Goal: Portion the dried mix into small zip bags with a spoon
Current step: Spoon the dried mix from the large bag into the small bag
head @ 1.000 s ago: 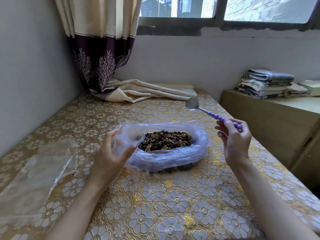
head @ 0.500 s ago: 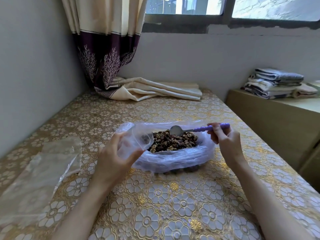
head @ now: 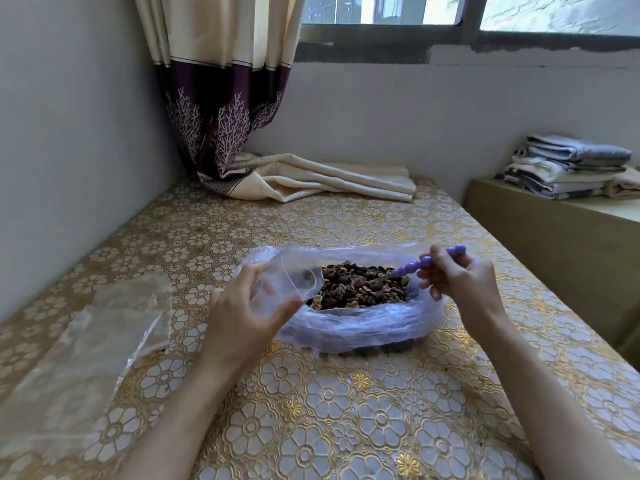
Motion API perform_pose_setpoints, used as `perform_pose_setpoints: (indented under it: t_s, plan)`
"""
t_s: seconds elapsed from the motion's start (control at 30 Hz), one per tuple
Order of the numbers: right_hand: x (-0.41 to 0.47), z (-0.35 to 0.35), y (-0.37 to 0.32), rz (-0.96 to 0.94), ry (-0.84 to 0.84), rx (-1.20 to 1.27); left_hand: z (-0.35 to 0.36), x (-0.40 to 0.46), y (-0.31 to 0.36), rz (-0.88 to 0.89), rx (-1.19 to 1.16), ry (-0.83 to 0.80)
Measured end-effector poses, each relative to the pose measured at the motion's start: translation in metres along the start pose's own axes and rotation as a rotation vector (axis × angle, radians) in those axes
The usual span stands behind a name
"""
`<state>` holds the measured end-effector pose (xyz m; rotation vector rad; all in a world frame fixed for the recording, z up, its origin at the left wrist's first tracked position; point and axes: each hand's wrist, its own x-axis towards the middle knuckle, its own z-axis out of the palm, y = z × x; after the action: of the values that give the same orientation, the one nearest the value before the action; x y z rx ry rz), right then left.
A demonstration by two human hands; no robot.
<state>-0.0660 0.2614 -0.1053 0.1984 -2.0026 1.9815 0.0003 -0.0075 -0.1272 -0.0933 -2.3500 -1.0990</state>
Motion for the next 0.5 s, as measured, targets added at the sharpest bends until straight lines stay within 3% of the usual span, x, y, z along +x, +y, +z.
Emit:
perform_pose_setpoints:
  t_s: [0.17,0.5]
  plan:
    - [0.001,-0.004,0.002,0.126,0.078,0.151,-0.001,0.002,-0.002,-0.023,-0.030,-0.045]
    - [-0.002,0.004,-0.010,0.093,0.108,0.221,-0.002,0.002,-0.004,-0.087,-0.024,-0.057]
